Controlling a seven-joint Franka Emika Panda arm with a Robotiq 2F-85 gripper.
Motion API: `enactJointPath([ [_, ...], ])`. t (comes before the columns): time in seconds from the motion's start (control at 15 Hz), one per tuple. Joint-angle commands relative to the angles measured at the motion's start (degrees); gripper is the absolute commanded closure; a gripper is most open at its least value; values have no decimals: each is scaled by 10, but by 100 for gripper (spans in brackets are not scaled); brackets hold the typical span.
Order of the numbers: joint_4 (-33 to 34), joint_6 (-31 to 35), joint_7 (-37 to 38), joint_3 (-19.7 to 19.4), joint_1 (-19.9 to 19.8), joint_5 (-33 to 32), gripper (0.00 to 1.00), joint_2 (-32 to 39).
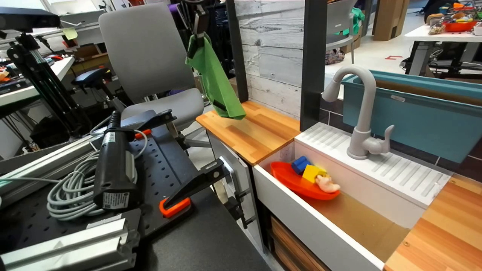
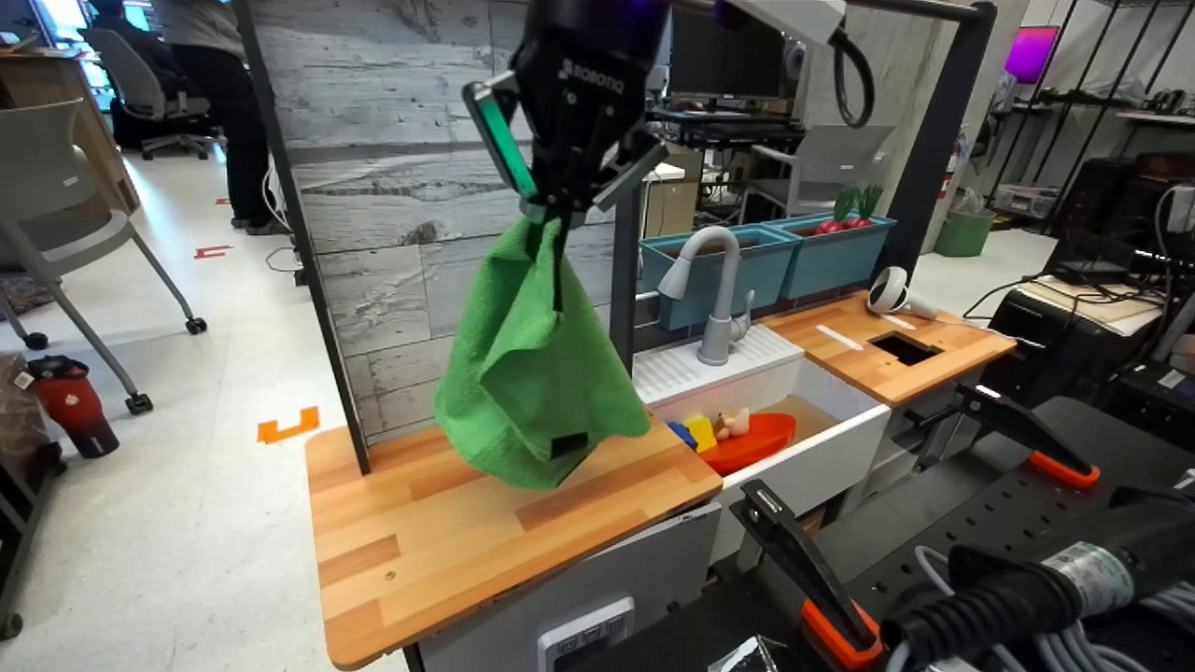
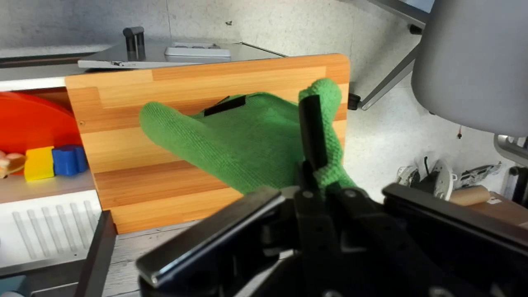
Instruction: Unfold the cloth
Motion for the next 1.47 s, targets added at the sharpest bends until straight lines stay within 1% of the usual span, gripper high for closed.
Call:
enactJointPath([
  [0.0,-17,4,-83,3,-51,87,99,-7],
  [0.13,-8,-6,-116,-2,-74,119,99,7],
  [0.27,10,-8,-138,-7,-88,127,99,36],
  [0.53,36,7,-140,-5,-94,101,99,94],
  [0.67,52,6,-128,-5,-86,76,99,126],
  [0.93,90,-2,-92,-11,-59,4,99,178],
  [1.13,127,-10,-49,-18,-36,-44,99,202],
  [1.4,180,-16,-5,-27,-11,-83,99,226],
])
